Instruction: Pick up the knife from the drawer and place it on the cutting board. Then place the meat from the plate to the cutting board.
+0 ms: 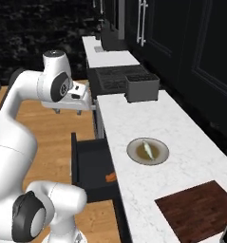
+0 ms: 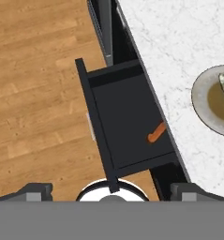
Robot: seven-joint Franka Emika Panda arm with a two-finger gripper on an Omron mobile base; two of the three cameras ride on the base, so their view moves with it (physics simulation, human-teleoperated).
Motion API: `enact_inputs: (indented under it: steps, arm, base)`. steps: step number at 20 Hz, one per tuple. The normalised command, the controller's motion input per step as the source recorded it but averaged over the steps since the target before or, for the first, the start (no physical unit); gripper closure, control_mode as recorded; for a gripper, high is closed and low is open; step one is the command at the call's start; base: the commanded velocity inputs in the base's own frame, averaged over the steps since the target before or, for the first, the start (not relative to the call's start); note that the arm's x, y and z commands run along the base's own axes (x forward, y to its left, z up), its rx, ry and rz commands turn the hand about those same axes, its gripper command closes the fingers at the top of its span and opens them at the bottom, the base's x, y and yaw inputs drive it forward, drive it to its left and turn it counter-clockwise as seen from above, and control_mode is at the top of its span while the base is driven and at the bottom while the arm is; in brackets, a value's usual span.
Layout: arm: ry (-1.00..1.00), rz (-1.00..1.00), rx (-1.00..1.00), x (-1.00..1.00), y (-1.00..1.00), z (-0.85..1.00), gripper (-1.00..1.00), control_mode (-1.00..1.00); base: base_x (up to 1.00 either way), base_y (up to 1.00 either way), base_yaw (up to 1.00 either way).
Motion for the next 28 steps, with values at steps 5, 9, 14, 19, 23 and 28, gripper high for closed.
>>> enact_inputs:
  steps: [5,9,14,19,23,28]
  arm:
    - [0.0,0.0,0.0,0.0,0.0,0.0,-1.0,1.0]
    - [0.0,0.0,0.0,0.0,0.0,0.0,-1.0,1.0]
    - [0.06,0.0,0.0,0.0,0.07,-0.31,-1.0,-1.0]
    - [0.11,0.0,0.0,0.0,0.36,-0.82,-1.0,-1.0]
    - [0.0,0.08,0.05,0.09,0.87,-0.91,-1.0,-1.0]
    - [0.05,0.09,0.06,0.22,0.67,-1.0,-1.0,-1.0]
  base:
    - [0.03,-0.46,0.08]
    - [0.0,-0.04,0.02]
    - [0.0,0.0,0.0]
    - [0.0,0.0,0.0]
    - [0.0,0.0,0.0]
    - [0.0,0.0,0.0]
